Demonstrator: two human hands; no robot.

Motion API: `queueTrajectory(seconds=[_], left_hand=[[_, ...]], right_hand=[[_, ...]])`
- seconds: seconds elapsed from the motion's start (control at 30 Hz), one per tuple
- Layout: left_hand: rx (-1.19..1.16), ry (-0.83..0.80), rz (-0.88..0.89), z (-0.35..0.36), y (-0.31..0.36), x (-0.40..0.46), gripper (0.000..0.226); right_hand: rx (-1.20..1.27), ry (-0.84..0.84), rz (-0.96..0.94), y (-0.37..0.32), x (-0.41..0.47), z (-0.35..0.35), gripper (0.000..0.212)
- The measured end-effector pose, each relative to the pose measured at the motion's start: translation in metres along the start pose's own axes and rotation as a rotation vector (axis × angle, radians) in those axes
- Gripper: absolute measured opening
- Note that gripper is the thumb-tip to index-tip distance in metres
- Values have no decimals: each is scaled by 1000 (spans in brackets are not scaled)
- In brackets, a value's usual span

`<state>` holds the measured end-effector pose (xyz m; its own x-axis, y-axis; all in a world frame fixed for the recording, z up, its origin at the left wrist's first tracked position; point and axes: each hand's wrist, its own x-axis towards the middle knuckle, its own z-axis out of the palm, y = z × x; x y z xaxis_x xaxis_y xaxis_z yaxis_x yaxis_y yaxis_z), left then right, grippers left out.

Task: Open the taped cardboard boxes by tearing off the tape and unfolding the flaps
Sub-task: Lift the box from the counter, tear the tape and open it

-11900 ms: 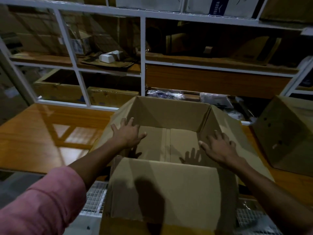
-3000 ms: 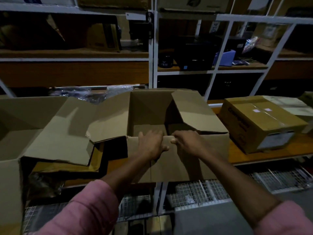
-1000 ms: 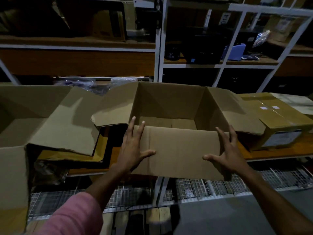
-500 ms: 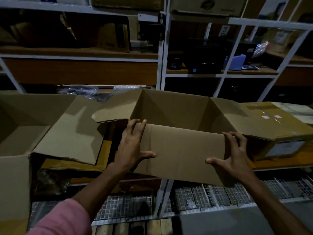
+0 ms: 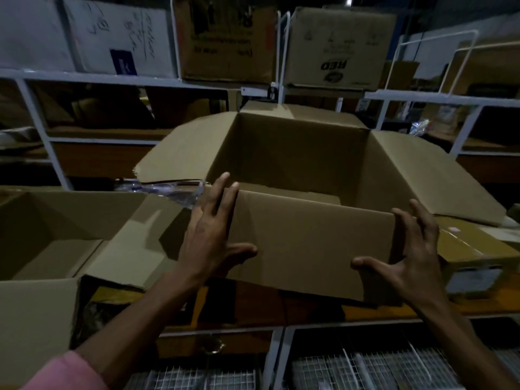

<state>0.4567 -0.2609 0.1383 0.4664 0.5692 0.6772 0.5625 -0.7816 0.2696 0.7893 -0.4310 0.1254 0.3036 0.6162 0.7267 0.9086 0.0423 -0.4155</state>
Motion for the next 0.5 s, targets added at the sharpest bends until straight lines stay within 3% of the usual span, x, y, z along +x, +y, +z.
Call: queueTrajectory(seconds=[0.23, 0.5], left_hand=[[108, 122, 46, -79, -34, 10, 138], [188, 227, 13, -181, -125, -28, 129]], right_hand=[[59, 61, -90, -69, 35, 12, 113], [123, 65, -199, -186, 57, 86, 112]])
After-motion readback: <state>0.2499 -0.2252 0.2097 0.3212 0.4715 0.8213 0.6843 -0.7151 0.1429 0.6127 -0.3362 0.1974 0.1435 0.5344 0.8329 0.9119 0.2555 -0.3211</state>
